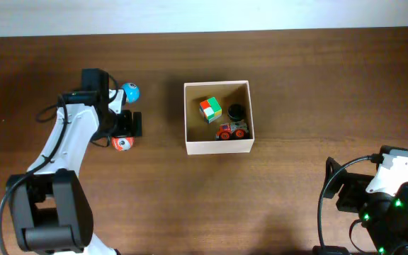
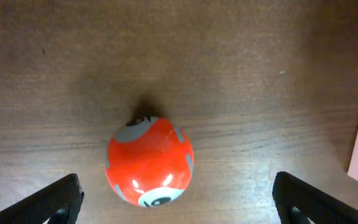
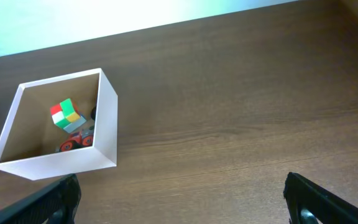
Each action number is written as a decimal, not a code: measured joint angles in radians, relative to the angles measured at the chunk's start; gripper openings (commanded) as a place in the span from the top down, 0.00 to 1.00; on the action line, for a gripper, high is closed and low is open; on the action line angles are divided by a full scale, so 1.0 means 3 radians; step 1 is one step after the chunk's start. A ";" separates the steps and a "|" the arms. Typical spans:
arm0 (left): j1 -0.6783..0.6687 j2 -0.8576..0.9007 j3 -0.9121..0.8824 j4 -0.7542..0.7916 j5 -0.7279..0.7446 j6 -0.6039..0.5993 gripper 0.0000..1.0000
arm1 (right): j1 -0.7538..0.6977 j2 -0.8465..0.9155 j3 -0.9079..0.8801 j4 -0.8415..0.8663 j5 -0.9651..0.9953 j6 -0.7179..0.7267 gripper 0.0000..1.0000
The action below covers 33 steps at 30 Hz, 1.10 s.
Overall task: Pack container
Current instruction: 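Move the left gripper down onto the orange ball and grasp it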
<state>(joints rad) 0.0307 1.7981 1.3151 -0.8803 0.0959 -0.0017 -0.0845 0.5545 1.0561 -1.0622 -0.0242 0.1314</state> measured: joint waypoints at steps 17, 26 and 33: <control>0.0000 0.0093 0.0005 -0.0045 -0.0216 -0.0004 0.01 | 0.0000 0.0000 0.0000 0.0000 0.0001 0.0000 0.01; 0.0000 0.0380 -0.0003 -0.0042 -0.0248 -0.0011 0.01 | -0.0001 0.0000 0.0000 0.0001 0.0001 0.0001 0.01; 0.0000 0.0463 -0.0003 0.0004 -0.0251 -0.0010 0.01 | 0.0000 0.0000 0.0000 0.0000 0.0001 0.0000 0.01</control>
<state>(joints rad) 0.0307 1.9369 1.3144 -0.8791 0.0208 -0.0048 -0.0845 0.5545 1.0561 -1.0622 -0.0238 0.1314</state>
